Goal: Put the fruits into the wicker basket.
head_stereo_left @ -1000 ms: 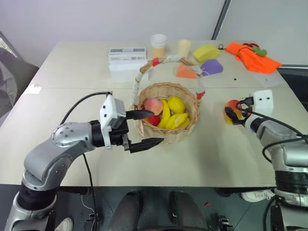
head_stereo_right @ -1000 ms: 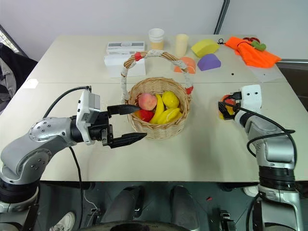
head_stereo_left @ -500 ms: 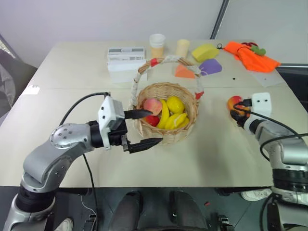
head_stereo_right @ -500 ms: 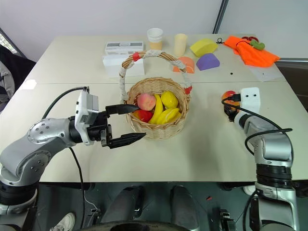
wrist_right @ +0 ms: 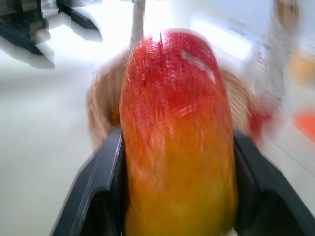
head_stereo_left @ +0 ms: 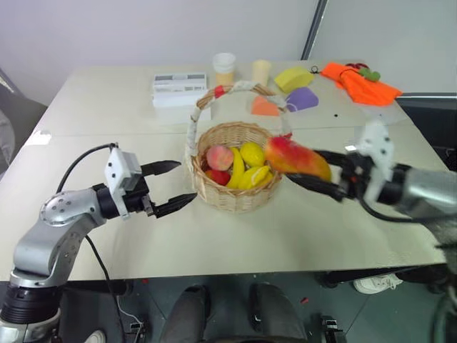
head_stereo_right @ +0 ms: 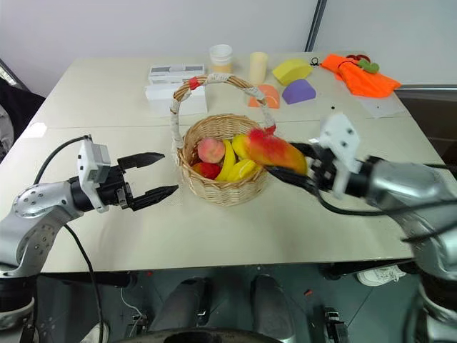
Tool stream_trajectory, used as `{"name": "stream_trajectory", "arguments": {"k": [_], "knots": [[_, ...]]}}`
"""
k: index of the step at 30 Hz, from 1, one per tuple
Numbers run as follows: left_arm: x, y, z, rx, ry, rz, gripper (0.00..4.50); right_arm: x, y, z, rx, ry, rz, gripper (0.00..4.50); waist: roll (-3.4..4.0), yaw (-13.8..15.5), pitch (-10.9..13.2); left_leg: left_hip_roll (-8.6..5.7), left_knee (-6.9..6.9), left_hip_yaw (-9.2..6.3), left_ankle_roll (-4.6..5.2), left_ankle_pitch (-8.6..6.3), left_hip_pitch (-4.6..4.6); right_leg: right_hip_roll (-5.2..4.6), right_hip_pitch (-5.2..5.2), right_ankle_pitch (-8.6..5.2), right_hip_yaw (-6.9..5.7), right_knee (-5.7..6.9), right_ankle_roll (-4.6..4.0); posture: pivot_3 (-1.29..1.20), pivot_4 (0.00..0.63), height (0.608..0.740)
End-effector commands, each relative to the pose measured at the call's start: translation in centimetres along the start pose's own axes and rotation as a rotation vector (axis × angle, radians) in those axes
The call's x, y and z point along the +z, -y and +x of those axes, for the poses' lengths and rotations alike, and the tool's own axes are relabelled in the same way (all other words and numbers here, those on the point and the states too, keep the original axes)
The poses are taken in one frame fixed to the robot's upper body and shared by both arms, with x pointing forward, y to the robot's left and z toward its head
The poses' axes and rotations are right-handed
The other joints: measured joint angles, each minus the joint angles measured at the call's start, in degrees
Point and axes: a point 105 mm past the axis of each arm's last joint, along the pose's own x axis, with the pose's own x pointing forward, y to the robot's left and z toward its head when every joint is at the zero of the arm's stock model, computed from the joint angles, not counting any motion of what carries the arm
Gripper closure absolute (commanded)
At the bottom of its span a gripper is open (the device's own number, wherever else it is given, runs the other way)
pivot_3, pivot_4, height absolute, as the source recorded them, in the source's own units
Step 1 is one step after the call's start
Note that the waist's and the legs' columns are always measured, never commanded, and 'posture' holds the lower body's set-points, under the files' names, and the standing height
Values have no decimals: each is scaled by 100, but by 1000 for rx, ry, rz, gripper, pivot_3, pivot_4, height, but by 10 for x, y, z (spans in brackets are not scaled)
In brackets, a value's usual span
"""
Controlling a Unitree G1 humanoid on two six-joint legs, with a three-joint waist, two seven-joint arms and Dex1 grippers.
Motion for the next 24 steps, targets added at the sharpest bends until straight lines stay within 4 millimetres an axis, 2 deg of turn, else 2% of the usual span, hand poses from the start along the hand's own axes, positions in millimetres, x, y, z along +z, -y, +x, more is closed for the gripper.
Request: {"name": "stream_trajectory", "arguments": {"k": [1,2,4,5,7,8,13,16,18,20,22,24], "knots": [[11,3,2,-5,37,45,0,-7,10,25,-93,-96,-17,2583,0,25,0,0,-5,0,-1,1,-9,0,-12,-2,-2,0,5,0,150,740],[11,4,3,-8,40,44,0,-5,11,32,-99,-87,4,2583,-1,17,0,0,-9,1,-2,2,-12,0,-16,-3,-2,0,9,0,150,740],[12,6,4,-9,46,44,0,1,7,40,-81,-62,26,1566,-1,11,0,-3,-25,9,-3,2,-20,0,-31,7,1,-1,26,0,150,740],[12,7,5,-8,48,43,0,3,5,42,-72,-56,26,1234,-1,19,-1,-5,-31,11,-3,3,-26,0,-40,9,2,-1,30,0,150,740],[13,8,5,-6,53,41,0,8,3,41,-83,-39,-24,204,-1,19,-1,-4,-30,10,-4,3,-52,2,-65,11,0,1,35,0,150,740],[13,9,5,-5,55,39,0,10,3,37,-89,-28,-55,71,-1,13,-1,-5,-28,11,-5,4,-72,2,-86,20,0,3,51,0,150,740],[12,12,5,-2,60,33,0,15,-13,9,15,16,-94,71,-1,9,-1,-8,-19,17,-11,8,-95,1,-111,30,2,5,66,0,150,740],[12,13,6,-9,69,23,0,0,-20,-20,76,-31,-10,71,-2,39,-1,-7,-13,16,-10,8,-93,6,-100,30,-2,4,66,0,150,740],[12,13,8,-16,72,21,0,-14,-9,-34,17,-72,30,71,-1,59,-1,-2,-3,18,-9,7,-90,9,-94,30,-3,6,66,0,150,740],[12,13,10,-25,78,18,0,-24,13,-40,-103,-78,62,71,-1,39,-1,2,7,22,-9,7,-87,15,-89,31,1,7,63,0,150,740],[12,14,13,-39,84,15,0,-28,28,-37,-184,-65,73,71,0,2,-1,8,34,26,-9,7,-88,24,-79,35,2,10,49,0,150,740],[15,15,16,-47,108,8,0,-26,35,-23,-215,-6,82,71,-1,-35,-1,16,47,30,-9,7,-85,34,-71,35,4,9,21,0,150,740]]}}
